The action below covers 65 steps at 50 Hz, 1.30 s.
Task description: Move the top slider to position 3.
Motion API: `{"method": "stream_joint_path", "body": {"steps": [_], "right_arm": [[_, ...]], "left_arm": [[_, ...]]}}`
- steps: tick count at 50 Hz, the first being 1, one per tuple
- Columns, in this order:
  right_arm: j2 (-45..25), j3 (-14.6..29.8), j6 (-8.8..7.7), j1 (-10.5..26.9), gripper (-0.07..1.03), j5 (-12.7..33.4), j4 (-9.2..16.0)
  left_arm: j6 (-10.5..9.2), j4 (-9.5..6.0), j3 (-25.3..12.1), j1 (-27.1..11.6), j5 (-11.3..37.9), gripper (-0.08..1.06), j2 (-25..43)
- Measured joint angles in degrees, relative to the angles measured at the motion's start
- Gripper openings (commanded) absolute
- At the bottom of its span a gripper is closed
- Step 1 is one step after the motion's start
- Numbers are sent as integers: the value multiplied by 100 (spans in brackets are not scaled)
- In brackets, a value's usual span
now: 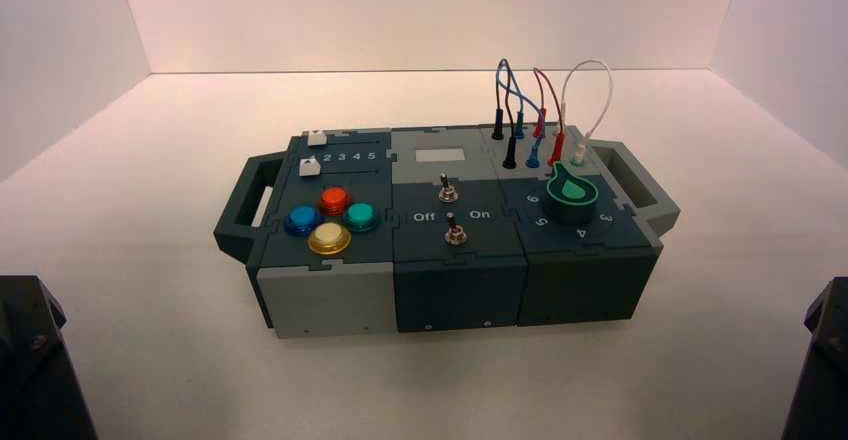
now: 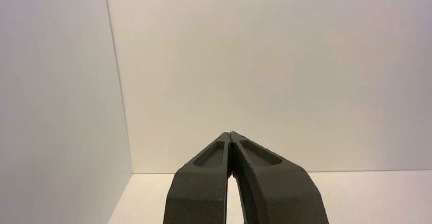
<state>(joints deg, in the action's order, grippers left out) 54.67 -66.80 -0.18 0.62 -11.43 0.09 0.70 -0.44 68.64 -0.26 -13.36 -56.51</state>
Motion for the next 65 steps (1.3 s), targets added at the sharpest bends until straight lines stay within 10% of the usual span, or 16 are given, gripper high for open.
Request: {"method": "stream_joint_path", "body": {"steps": [22, 46, 65], "right_arm": [[-18, 18, 0, 9, -2, 105, -9], [-404, 378, 0, 519, -2, 1204, -9], [-1617, 1107, 44, 2795, -2, 2487, 404]], "left_arm": [[0, 0, 0, 0, 44, -3, 0], [0, -9, -439, -70, 1485, -3, 79], [-9, -105, -940, -809, 3445, -3, 914]]}}
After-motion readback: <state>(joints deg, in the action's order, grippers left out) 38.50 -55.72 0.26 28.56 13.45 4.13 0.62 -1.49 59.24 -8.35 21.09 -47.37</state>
